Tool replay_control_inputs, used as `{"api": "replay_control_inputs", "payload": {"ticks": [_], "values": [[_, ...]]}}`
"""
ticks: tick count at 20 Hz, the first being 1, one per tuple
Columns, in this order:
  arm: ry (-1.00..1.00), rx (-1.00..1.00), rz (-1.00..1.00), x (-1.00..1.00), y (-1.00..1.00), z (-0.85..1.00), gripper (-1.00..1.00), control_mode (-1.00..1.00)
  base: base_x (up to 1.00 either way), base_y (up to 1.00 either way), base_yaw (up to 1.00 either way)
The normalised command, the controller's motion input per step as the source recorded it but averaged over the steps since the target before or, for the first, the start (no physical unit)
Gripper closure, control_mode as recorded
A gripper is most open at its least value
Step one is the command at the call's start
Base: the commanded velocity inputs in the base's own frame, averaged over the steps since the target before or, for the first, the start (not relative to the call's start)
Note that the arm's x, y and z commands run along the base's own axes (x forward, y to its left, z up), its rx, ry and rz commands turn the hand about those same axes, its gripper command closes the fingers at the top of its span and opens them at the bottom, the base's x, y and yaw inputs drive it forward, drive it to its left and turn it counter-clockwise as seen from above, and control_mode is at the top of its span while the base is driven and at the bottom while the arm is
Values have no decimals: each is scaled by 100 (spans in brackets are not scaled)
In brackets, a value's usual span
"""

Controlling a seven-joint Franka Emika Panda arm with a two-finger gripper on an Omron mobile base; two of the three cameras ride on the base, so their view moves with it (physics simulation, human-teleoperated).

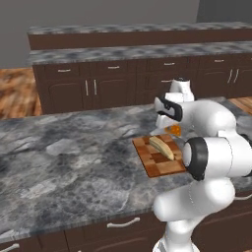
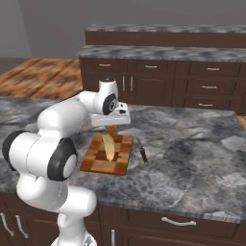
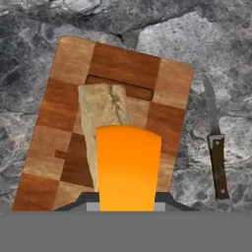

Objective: Retrieve the sausage and cheese from the fridge and place them on the cutting board on the counter.

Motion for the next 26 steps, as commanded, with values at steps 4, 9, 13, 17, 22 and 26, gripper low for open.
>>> {"api": "replay_control_inputs", "payload": {"ticks": [4,9,13,17,22,26], "values": [[1,4,0,29,-4,-34,100,-100,0,0,0],[0,4,0,23,-5,-31,100,-100,0,0,0],[0,4,0,14,-5,-29,100,-100,0,0,0],[0,3,0,15,-2,-30,100,-100,0,0,0],[0,2,0,9,-6,-25,-100,-100,0,0,0],[-7,0,0,3,-9,-9,-100,-100,0,0,0]]}}
